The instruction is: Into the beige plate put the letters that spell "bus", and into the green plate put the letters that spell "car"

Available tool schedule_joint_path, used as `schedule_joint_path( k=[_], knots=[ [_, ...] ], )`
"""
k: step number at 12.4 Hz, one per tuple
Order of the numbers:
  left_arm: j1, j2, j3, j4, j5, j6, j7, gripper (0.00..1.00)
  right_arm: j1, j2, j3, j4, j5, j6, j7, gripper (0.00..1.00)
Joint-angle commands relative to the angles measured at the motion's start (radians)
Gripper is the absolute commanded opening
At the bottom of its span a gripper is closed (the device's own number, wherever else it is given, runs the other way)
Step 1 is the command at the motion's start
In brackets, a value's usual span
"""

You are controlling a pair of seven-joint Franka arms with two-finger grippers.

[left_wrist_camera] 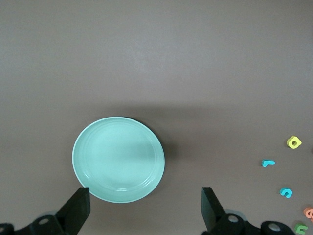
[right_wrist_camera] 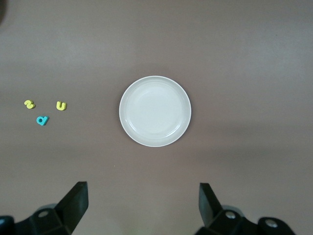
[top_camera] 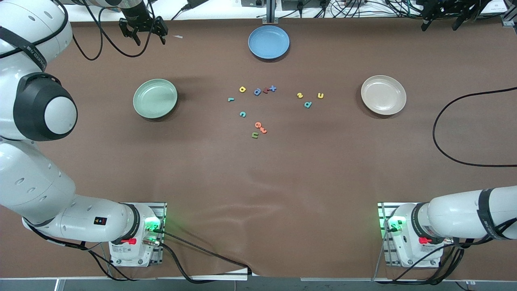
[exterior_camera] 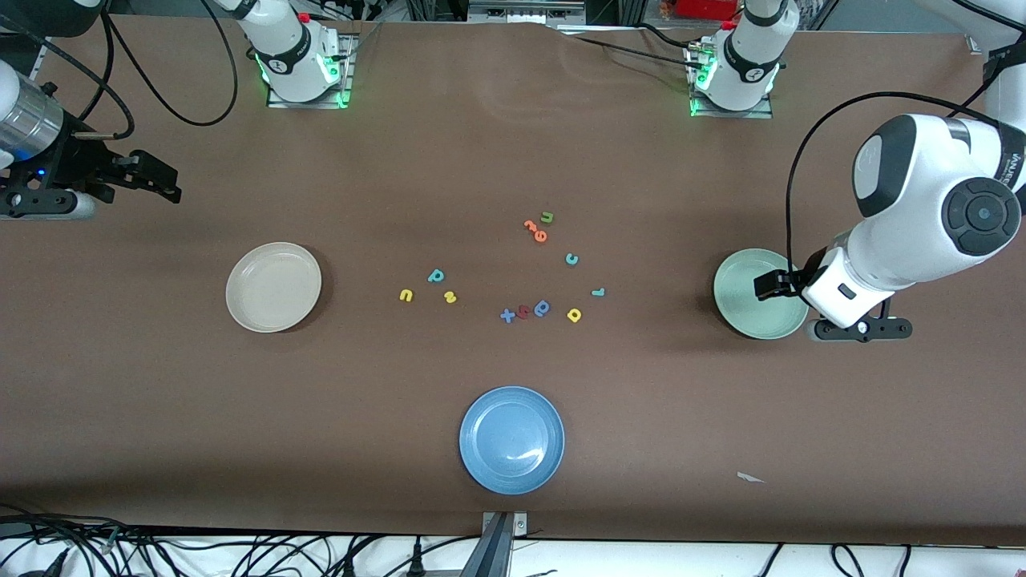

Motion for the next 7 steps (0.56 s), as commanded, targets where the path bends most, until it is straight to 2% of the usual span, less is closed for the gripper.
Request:
schedule_joint_path(
  k=[1, 7],
  knots=[
    [0.004, -0.005, 0.006, 0.011, -0.035, -0.007, 0.0, 1.0, -0.002, -0.006, 0.0, 0.009, 0.011, -0.017, -0.013, 1.0],
    [0.003, -0.005, 0.011, 0.031, -0.036, -0.008, 0.0, 1.0, 0.002, -0.004, 0.001, 0.023, -0.001, -0.039, 0.004, 1.0]
  ],
)
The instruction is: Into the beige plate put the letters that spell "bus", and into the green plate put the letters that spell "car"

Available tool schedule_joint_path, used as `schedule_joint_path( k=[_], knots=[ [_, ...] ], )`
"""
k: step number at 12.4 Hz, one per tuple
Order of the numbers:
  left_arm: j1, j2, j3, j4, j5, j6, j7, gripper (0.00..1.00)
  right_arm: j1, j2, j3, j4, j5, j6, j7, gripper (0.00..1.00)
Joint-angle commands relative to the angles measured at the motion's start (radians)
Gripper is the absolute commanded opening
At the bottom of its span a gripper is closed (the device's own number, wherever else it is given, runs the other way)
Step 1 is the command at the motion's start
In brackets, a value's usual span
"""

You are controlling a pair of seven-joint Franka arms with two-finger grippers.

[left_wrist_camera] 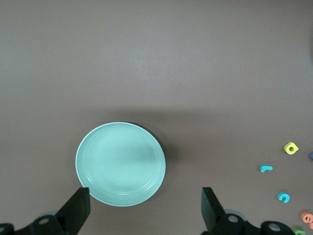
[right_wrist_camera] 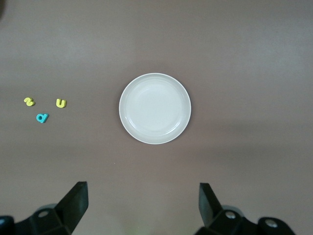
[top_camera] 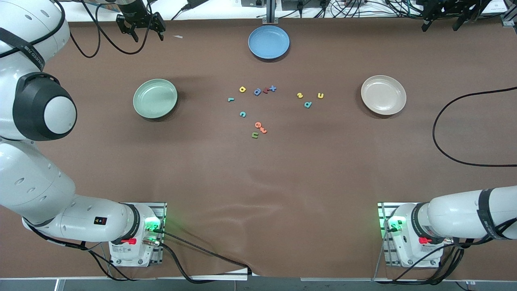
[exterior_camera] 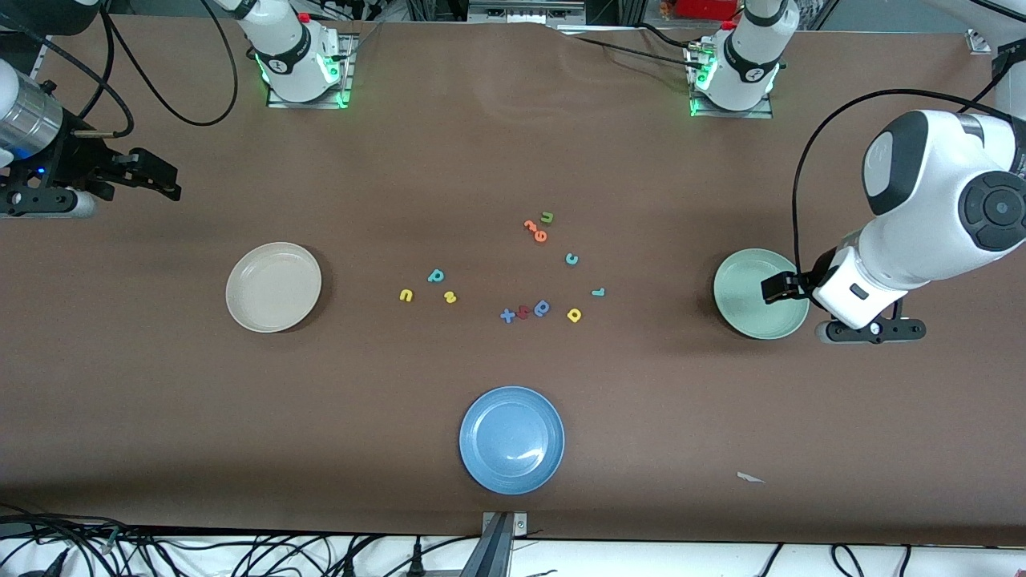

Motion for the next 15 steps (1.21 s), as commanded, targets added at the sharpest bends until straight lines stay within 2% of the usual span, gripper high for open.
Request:
schedule_joint_path(
  k=[1, 11, 13, 15],
  knots=[
    [-0.002, -0.003, 0.007, 0.012, -0.036, -0.009, -0.004, 1.0, 0.001, -0.004, 0.001, 0.018, 0.004, -0.023, 0.005, 1.0],
    [0.0, 0.0, 0.009, 0.004, -0.036, -0.009, -0.004, 1.0, 0.002, 0.001, 0.001, 0.016, 0.012, -0.012, 0.007, 1.0],
    [0.0, 0.002, 0.007, -0.005, -0.039, -0.009, -0.019, 1.0, 0.044, 0.031, 0.006, 0.011, 0.01, -0.032, 0.011, 1.0],
    [-0.013, 0.005, 0.003, -0.014, -0.061, -0.009, -0.05, 1.0, 0.084, 0.082, 0.007, 0.015, 0.009, 0.018, 0.024, 1.0]
  ],
)
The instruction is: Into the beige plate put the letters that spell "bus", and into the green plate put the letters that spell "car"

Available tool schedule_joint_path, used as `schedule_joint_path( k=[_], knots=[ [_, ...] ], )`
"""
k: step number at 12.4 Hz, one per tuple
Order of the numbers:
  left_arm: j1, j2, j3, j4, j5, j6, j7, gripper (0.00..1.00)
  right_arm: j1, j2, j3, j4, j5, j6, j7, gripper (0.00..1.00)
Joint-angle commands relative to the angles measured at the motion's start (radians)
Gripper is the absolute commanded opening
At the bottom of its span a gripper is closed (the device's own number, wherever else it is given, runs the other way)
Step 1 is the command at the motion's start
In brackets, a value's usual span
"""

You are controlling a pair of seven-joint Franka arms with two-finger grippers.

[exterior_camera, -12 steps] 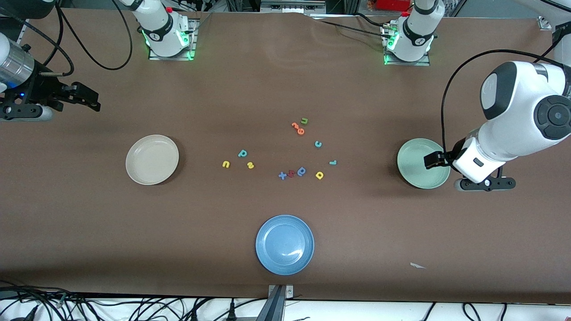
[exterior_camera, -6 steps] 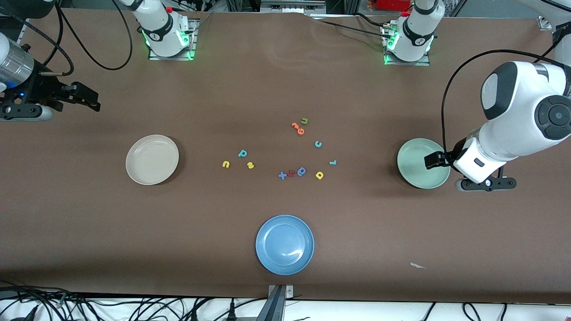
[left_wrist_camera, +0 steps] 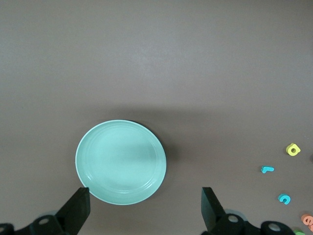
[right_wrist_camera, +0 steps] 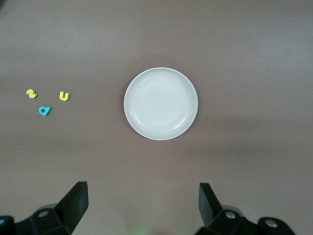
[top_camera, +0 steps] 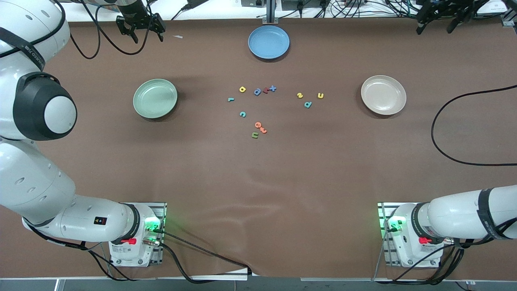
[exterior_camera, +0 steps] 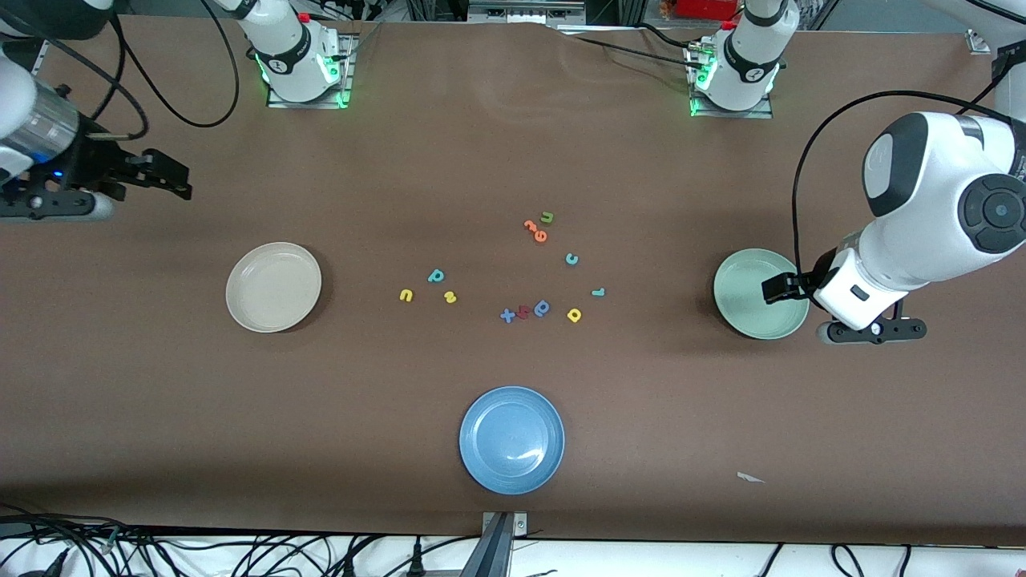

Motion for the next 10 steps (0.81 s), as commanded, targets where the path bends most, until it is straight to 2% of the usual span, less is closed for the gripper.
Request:
schedule_joint_path(
  k=[1, 4, 6, 10],
  knots=[
    [-0.013, -0.003, -0.014, -0.025, -0.075, -0.008, -0.033, 1.0, 0.065, 0.088, 0.001, 0.012, 0.01, 0.043, 0.019, 1.0],
    [-0.01, -0.005, -0.109, -0.088, -0.088, 0.0, -0.119, 0.99, 0.171, 0.212, 0.002, 0.014, 0.01, 0.046, 0.019, 1.0],
    [-0.011, -0.003, -0.165, -0.137, -0.088, 0.041, -0.174, 0.99, 0.236, 0.284, 0.002, 0.011, 0.01, 0.117, 0.032, 1.0],
    [-0.013, 0.006, -0.284, -0.302, -0.088, 0.315, -0.359, 0.99, 0.262, 0.404, 0.018, 0.009, 0.011, 0.245, 0.258, 0.99]
  ],
)
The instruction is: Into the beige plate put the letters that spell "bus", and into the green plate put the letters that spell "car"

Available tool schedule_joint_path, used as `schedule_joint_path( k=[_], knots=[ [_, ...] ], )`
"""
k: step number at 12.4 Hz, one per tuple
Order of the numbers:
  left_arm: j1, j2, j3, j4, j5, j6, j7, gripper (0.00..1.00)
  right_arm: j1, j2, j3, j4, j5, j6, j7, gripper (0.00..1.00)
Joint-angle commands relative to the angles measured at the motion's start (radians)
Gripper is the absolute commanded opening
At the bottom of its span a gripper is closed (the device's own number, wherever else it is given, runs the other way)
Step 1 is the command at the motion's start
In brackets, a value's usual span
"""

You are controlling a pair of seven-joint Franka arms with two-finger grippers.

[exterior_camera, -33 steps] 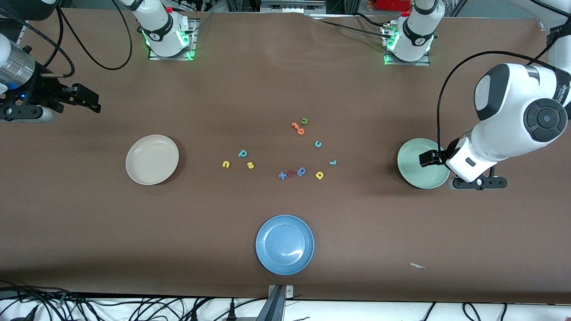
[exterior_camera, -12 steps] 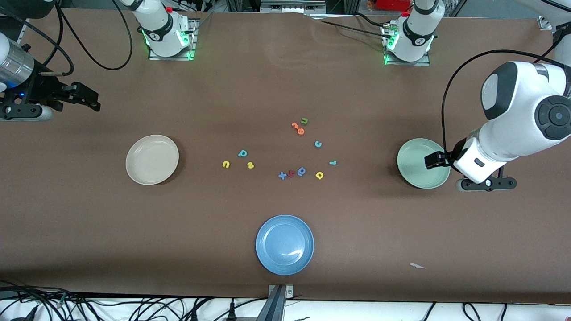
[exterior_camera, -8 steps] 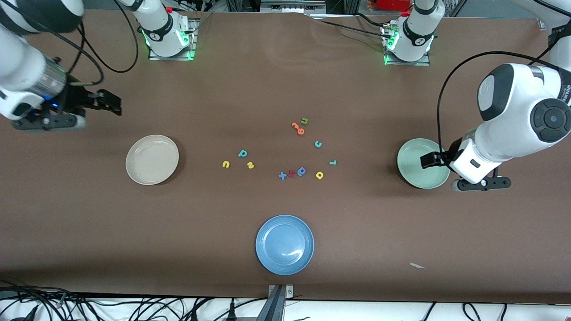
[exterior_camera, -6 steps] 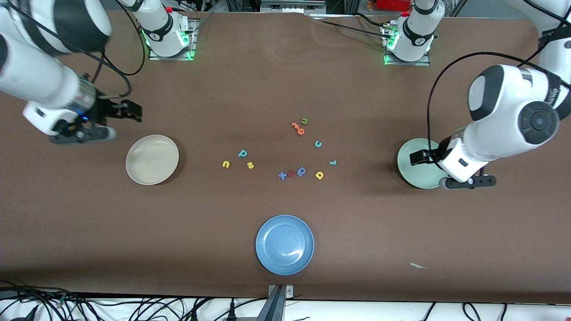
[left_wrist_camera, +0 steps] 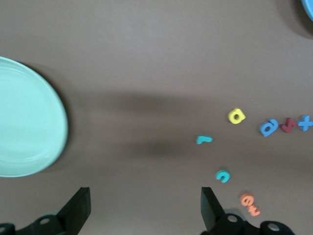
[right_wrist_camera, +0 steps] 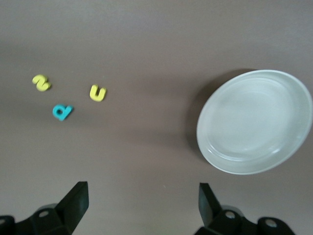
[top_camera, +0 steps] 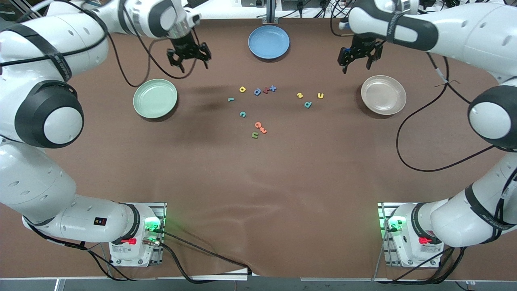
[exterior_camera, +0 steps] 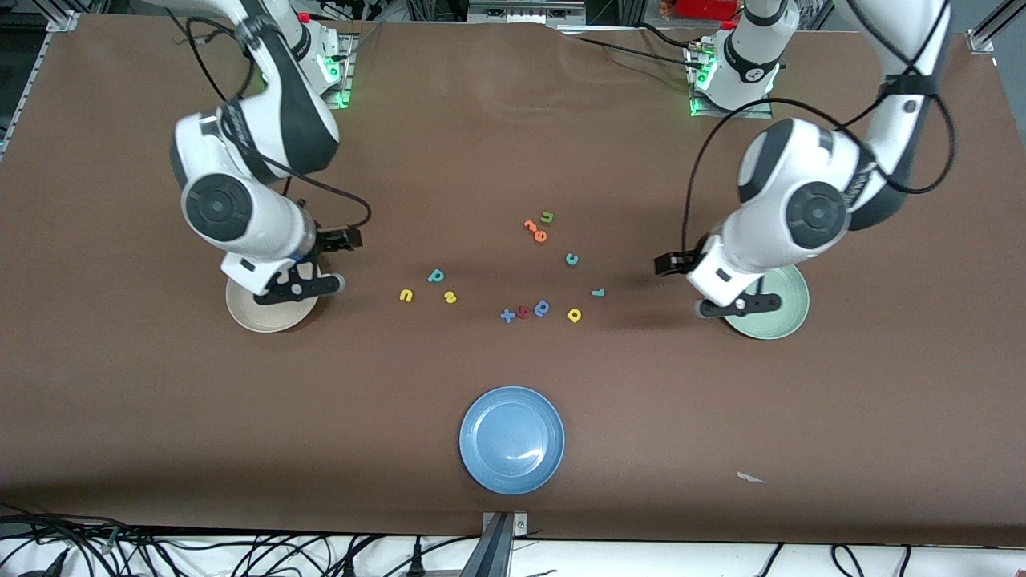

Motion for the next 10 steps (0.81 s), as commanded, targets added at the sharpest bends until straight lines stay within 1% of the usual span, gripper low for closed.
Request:
schedule_joint_path(
  k=[1, 2, 3, 4, 6, 7, 8, 9, 10],
  knots=[
    [-0.011, 0.01, -0.052, -0.103, -0.024, 0.164, -0.103, 0.99, 0.011, 0.068, 0.004, 0.014, 0.01, 0.049, 0.114, 0.97],
    [-0.043, 0.041, -0.052, -0.112, -0.018, 0.199, -0.149, 0.99, 0.022, 0.099, 0.004, 0.014, 0.01, 0.077, 0.183, 0.95],
    [-0.079, 0.075, -0.052, -0.112, -0.012, 0.23, -0.196, 0.98, 0.037, 0.129, 0.004, 0.01, 0.01, 0.118, 0.292, 0.95],
    [-0.102, 0.105, -0.051, -0.114, -0.01, 0.264, -0.23, 0.94, 0.056, 0.163, 0.004, 0.008, 0.01, 0.164, 0.399, 0.95],
    [-0.148, 0.151, -0.049, -0.114, -0.008, 0.31, -0.275, 0.91, 0.082, 0.209, 0.004, 0.007, 0.009, 0.25, 0.474, 0.93],
    [-0.171, 0.176, -0.049, -0.114, 0.005, 0.339, -0.305, 0.91, 0.086, 0.225, 0.004, 0.007, 0.009, 0.29, 0.501, 0.88],
    [-0.186, 0.203, -0.049, -0.114, 0.046, 0.362, -0.354, 0.91, 0.085, 0.251, 0.002, -0.001, 0.009, 0.346, 0.509, 0.87],
    [-0.189, 0.228, -0.051, -0.112, 0.103, 0.376, -0.405, 0.91, 0.085, 0.268, 0.002, -0.021, 0.01, 0.411, 0.517, 0.82],
    [-0.198, 0.248, -0.052, -0.112, 0.146, 0.394, -0.451, 0.91, 0.085, 0.282, 0.002, -0.036, 0.012, 0.448, 0.571, 0.8]
  ],
)
